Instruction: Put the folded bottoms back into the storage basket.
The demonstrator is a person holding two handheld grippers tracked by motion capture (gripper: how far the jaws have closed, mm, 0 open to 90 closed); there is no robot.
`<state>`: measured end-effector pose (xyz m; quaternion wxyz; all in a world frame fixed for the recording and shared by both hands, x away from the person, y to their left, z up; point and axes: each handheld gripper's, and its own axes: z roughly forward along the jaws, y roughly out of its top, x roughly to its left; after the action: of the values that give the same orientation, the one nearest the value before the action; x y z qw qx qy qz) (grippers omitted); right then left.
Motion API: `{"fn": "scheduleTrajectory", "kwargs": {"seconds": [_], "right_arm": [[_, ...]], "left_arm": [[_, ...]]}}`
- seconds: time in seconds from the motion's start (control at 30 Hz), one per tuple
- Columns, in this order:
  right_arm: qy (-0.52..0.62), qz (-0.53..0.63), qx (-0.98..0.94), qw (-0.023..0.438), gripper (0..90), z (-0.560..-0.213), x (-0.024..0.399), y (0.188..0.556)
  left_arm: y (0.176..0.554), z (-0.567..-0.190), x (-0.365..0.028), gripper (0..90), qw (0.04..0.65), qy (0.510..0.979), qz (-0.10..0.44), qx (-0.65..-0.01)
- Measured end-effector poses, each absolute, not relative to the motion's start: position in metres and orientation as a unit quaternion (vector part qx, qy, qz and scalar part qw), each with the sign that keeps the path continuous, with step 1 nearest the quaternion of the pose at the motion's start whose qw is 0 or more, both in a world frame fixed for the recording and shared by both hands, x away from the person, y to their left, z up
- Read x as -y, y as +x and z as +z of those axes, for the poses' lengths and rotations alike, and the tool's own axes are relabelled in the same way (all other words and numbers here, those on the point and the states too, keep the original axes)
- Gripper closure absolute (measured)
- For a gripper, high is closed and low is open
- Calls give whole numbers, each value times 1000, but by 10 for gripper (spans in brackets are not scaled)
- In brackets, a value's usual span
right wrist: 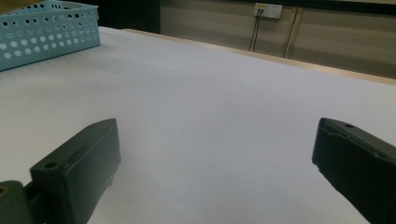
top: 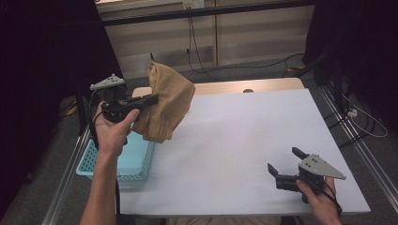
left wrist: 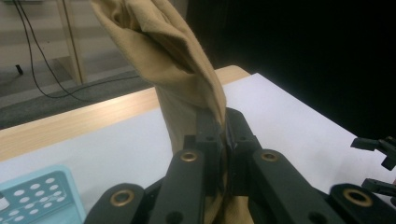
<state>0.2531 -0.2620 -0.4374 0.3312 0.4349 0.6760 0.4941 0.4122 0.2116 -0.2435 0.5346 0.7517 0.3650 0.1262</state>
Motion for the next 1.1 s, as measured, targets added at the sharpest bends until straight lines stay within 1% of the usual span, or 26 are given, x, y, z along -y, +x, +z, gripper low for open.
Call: {"fn": "scheduleTrajectory", "kwargs": {"seconds": [0.17,0.3,0.47,1.1], "right_arm": [[434,495,-676,331,8,-438,262,254],[430,495,-680,329,8,-438,259,256],[428,496,-680,327,7,-438,259,257],[424,497,-685,323,7,-438,254,261]], "left_arm": [[410,-242,-222,865,537,746,127,-373],[407,-240,-229,865,533,741,142,-384],[405,-240,-237,865,528,739,146,-391],[393,-233,-278,865,546,709,156,-417]]}}
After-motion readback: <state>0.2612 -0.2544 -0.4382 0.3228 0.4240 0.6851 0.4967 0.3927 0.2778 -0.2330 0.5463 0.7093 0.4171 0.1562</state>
